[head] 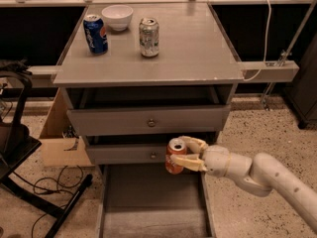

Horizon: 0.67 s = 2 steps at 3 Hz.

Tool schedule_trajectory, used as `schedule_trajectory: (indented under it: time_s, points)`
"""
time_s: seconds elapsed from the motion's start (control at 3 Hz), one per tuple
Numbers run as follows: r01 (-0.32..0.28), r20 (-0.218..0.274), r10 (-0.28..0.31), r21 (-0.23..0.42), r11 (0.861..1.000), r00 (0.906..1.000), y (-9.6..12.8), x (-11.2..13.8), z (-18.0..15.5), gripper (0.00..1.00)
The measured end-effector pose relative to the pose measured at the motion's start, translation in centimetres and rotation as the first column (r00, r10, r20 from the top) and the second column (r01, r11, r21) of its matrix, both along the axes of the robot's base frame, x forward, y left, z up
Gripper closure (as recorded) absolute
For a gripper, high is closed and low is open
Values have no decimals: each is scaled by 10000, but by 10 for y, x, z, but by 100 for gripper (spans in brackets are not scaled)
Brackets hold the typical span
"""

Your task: Place coke can into bottom drawer

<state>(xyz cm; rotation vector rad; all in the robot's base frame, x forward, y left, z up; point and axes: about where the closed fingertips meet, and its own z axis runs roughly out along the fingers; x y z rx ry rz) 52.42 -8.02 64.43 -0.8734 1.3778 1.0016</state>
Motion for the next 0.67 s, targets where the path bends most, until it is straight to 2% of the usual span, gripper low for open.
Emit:
schedule_trajectory:
  time_s: [0.33,0.67]
  points:
    - [-583,84,583,2,9983,9983,34,7,-81,100]
    - [-591,640,617,-423,9974,9960,51,9,-148,100]
